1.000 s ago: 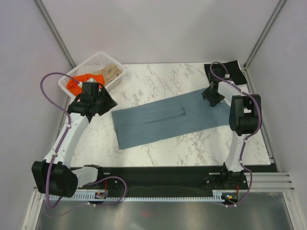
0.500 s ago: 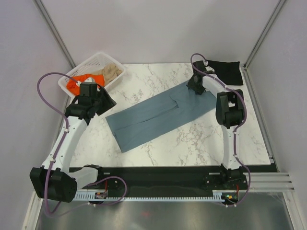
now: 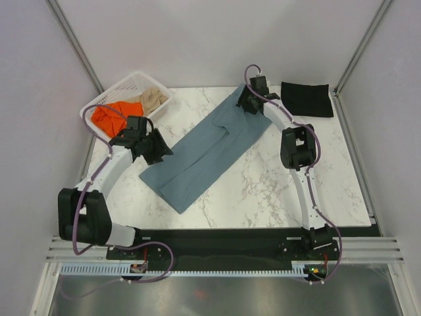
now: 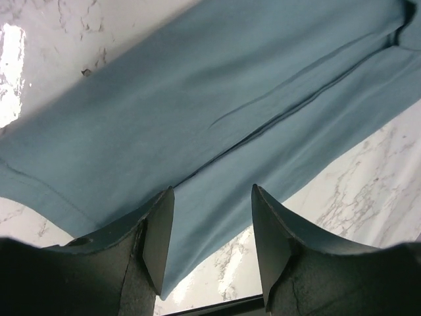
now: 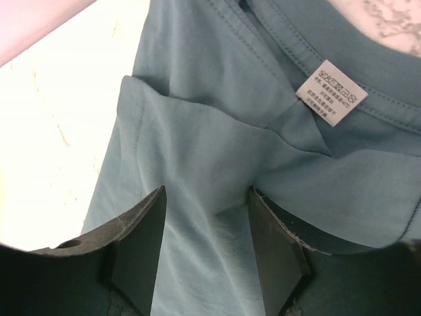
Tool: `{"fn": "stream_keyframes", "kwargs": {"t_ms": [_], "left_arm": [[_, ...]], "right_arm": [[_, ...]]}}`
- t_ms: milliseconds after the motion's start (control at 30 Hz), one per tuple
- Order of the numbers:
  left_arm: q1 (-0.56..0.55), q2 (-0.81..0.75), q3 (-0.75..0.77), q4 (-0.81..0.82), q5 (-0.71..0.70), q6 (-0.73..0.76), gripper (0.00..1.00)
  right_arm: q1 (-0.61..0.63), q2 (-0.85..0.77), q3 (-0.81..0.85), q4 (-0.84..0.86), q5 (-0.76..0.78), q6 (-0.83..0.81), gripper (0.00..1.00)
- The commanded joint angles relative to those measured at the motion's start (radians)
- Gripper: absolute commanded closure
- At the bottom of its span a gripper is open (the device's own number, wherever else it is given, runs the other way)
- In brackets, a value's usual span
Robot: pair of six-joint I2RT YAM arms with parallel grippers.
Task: Fold and stack the t-shirts
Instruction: Fold the tshirt
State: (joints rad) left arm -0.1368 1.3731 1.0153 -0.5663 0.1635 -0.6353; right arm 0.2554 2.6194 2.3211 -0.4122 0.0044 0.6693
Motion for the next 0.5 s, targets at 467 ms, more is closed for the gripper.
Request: {"fn": "stream_keyframes", "kwargs": {"t_ms": [467], "left_arm": [[-0.134,0.110,-0.118,0.074,0.019,-0.024,0.42]], "right_arm": [[-0.120,-0.380,-0.328,-0.010,-0.011,-0.016,0.50]]}}
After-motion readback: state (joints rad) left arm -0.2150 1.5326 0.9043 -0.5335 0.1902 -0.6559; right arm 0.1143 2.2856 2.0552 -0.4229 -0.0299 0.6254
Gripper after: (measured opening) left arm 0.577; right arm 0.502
